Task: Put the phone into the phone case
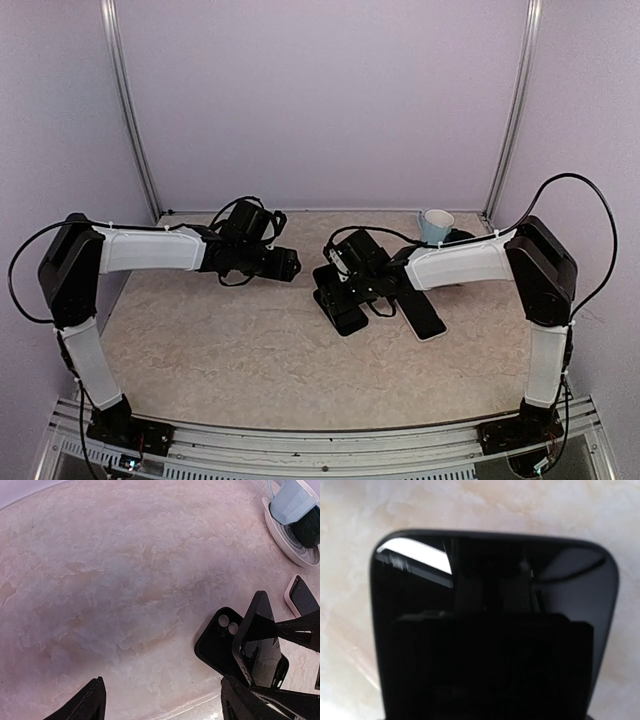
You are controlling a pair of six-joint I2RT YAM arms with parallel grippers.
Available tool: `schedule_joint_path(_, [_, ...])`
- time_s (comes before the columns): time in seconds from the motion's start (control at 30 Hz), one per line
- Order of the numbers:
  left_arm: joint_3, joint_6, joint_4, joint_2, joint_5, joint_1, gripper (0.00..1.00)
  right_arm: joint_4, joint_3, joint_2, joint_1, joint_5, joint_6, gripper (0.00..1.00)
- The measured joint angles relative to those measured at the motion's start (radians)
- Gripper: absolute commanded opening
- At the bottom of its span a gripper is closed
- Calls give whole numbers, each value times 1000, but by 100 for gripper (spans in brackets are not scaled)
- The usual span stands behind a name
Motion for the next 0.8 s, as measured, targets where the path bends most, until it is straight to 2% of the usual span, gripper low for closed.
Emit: schedule_joint_path(0.8, [31, 0, -3, 18, 20, 1, 79, -69, 4, 1, 19, 60, 3, 55])
